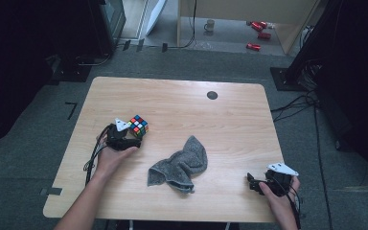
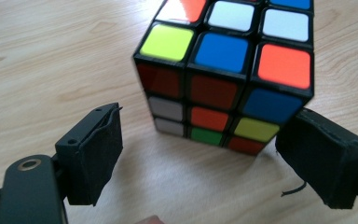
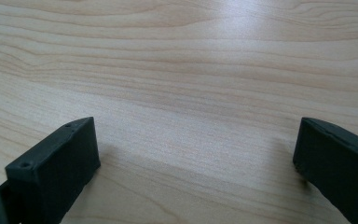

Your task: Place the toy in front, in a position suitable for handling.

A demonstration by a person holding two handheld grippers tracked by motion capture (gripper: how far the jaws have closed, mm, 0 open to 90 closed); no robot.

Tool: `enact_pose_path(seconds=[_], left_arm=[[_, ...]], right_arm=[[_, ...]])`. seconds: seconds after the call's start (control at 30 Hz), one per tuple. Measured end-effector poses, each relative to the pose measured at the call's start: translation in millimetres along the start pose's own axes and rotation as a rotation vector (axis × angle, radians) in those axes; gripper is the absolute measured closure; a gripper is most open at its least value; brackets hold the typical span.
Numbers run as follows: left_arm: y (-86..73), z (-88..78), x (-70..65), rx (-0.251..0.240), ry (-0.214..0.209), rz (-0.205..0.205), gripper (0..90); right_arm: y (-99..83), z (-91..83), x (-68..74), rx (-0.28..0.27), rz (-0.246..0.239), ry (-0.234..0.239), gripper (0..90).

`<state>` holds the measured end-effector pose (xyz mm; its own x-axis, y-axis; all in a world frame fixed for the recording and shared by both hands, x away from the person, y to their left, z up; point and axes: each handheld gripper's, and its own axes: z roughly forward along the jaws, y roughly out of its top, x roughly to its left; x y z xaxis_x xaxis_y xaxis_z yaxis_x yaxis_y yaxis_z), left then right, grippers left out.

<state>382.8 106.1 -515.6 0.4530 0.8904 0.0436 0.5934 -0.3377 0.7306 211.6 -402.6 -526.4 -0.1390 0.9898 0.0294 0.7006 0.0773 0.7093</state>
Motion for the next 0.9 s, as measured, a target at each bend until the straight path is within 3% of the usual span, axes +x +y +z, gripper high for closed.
enact_pose_path(seconds=[0.17,0.3,0.37,0.5,0.67,0.9], left_arm=[[4.5,5.8,-2.7,0.013,0.004,0.033,17.7],[4.7,5.2,-5.9,-0.007,-0.012,0.061,31.3],[4.7,4.4,-6.5,-0.004,-0.005,0.048,34.6],[1.7,0.1,-8.4,-0.001,-0.002,0.045,35.2],[-5.8,-10.9,-11.7,0.011,-0.006,0.056,35.3],[-21.3,-27.3,-21.7,0.011,-0.033,0.072,35.4]], right_arm=[[0.0,0.0,0.0,0.0,0.0,0.0,0.0],[0.0,-0.1,0.7,-0.001,-0.004,0.002,0.0],[0.7,-0.9,1.4,-0.002,-0.019,0.039,0.1],[7.7,-6.5,8.5,-0.048,0.022,0.093,2.1],[25.3,-19.6,38.8,-0.108,-0.039,0.157,2.1],[48.2,-26.4,91.7,-0.13,-0.161,0.239,2.1]])
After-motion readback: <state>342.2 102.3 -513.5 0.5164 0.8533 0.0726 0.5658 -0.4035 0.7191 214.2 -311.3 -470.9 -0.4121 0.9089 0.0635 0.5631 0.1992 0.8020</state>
